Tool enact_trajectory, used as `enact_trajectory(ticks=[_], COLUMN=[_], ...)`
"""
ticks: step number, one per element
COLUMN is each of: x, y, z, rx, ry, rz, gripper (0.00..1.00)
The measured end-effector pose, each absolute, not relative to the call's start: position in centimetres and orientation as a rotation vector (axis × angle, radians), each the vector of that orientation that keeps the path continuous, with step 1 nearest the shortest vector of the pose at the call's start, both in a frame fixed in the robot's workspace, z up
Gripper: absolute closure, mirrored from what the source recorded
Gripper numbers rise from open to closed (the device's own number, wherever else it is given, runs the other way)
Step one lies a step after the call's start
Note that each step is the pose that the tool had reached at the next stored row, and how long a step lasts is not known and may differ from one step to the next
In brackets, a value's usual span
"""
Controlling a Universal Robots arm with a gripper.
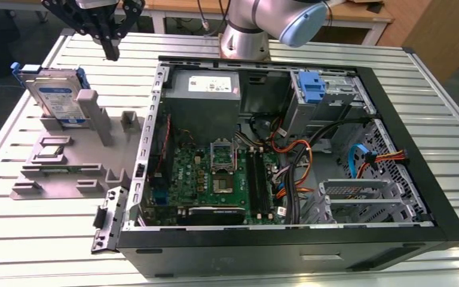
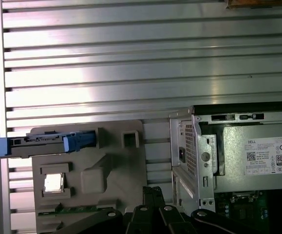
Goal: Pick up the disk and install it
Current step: 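Reach for the disk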
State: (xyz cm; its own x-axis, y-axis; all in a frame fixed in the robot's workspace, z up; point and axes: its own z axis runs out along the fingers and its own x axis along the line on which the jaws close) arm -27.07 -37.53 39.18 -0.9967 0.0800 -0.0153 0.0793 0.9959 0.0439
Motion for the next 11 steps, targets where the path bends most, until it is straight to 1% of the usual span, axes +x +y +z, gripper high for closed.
enact_trajectory(ticks=[11], x=[-29.9], y=[-37.3], z=[39.0], rx=[0.118], ry=[3.122], rz=[0.067], gripper=[0.9])
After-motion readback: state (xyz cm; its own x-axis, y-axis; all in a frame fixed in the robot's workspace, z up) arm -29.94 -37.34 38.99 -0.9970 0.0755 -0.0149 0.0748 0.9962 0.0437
